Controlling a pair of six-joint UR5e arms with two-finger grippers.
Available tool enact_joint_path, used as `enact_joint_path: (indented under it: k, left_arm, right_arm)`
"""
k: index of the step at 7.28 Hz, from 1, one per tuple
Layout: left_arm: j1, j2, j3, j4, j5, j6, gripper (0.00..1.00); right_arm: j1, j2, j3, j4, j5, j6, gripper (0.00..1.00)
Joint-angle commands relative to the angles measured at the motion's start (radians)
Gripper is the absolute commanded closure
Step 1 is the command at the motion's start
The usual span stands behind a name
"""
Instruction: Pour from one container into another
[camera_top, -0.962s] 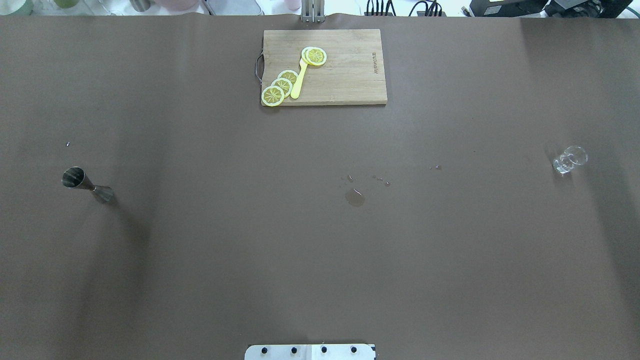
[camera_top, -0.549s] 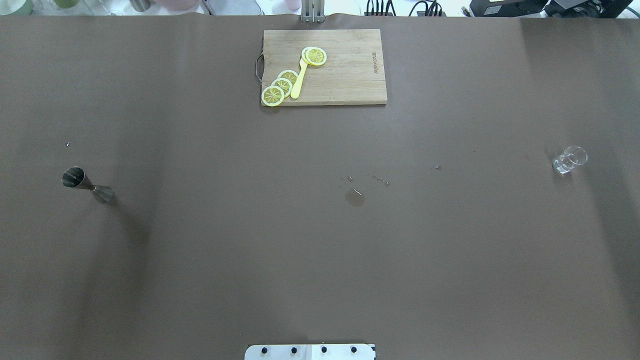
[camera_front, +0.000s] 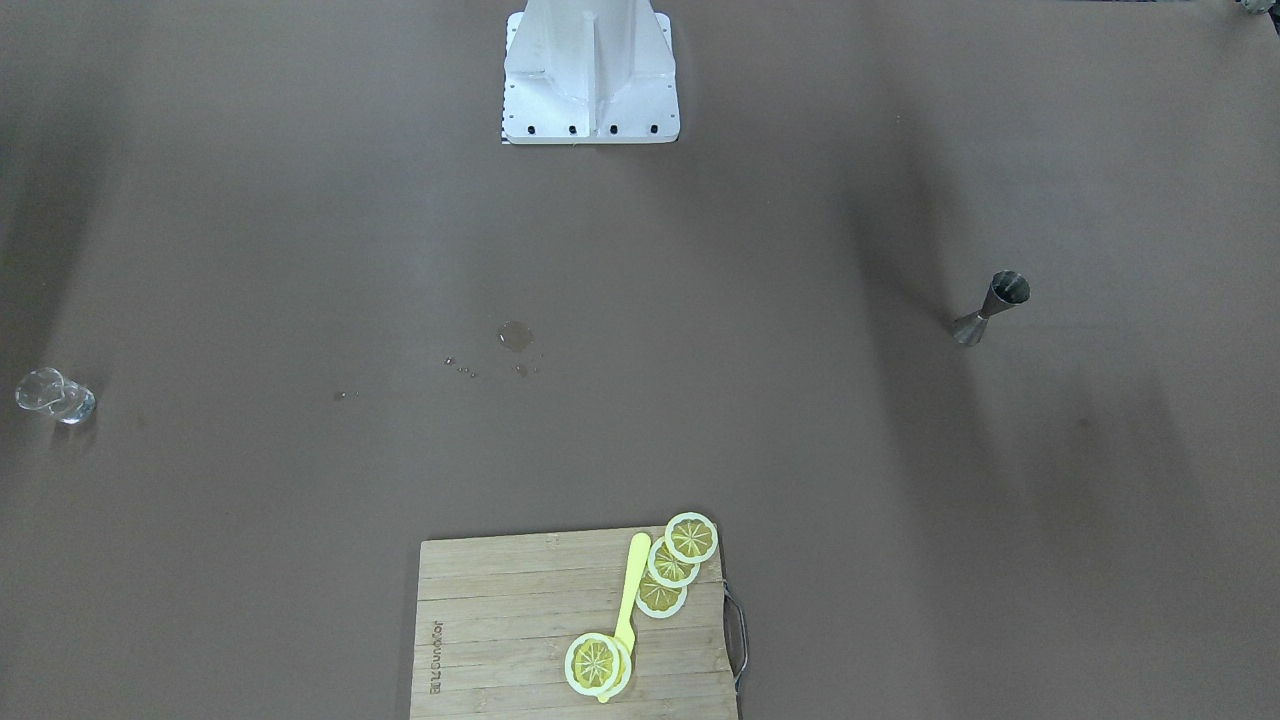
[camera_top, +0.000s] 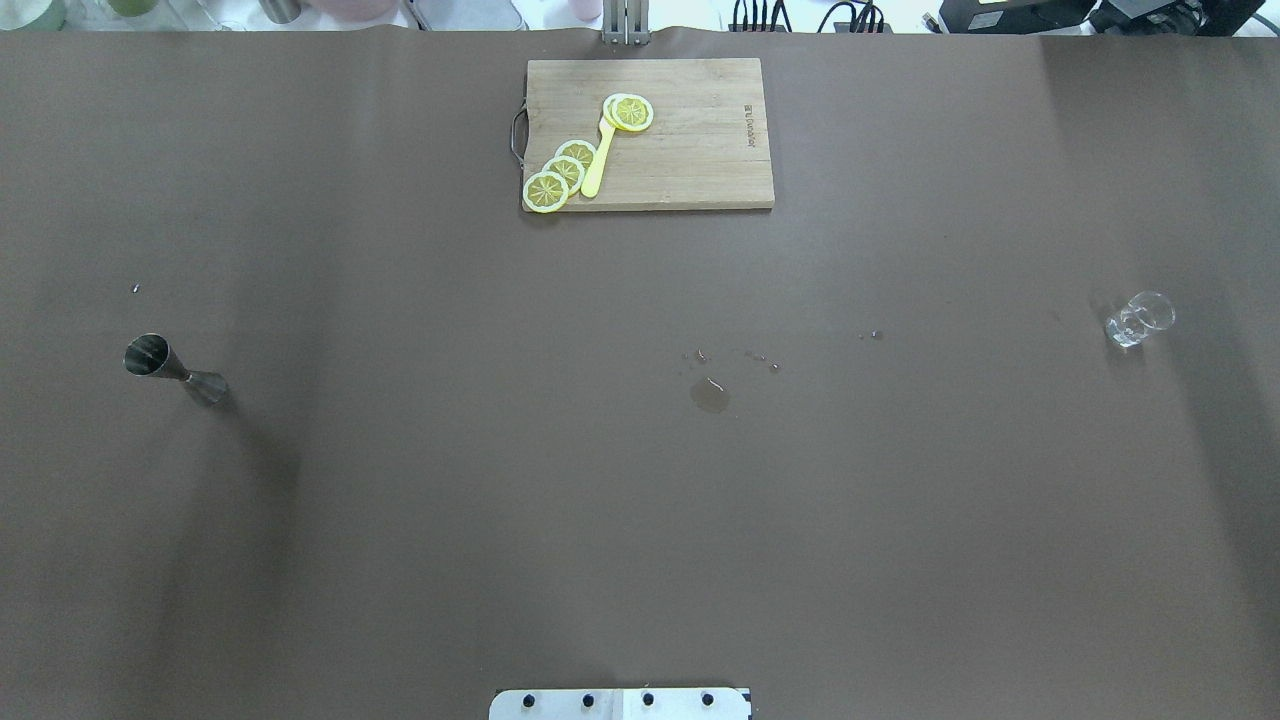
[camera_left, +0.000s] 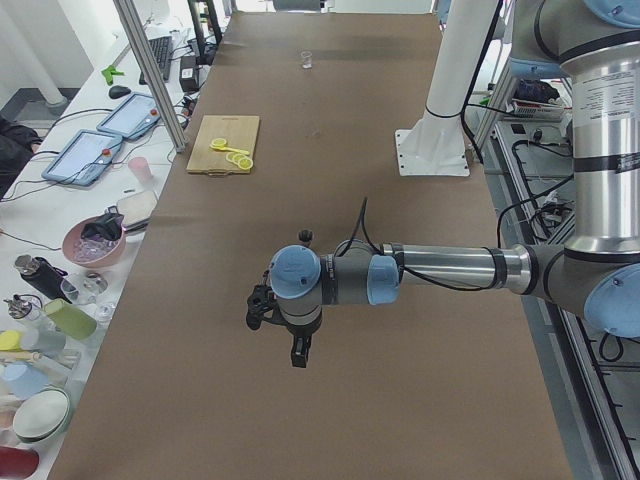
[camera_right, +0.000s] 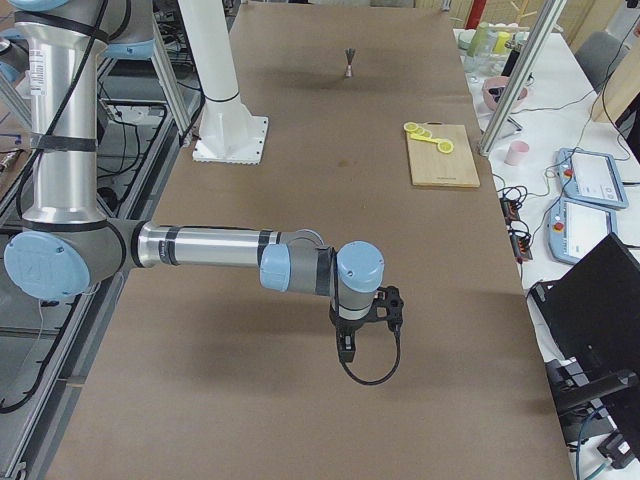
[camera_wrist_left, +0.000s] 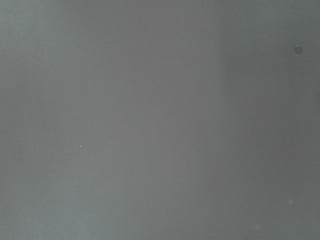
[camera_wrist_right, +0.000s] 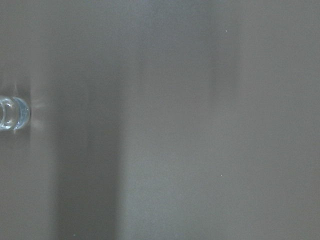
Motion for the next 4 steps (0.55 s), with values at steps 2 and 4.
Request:
enact_joint_path:
  k: [2,4]
  left_arm:
    - [0.0,-0.001,0.0,0.0,0.0,0.0,0.02]
    - [0.0,-0.002,0.0,0.0,0.0,0.0,0.02]
  right_arm:
    - [0.0,0.004,0.006,0.001,0.003,0.096,0.0]
    - [0.0,0.007,0.005,0.002,-0.002,0.095,0.0]
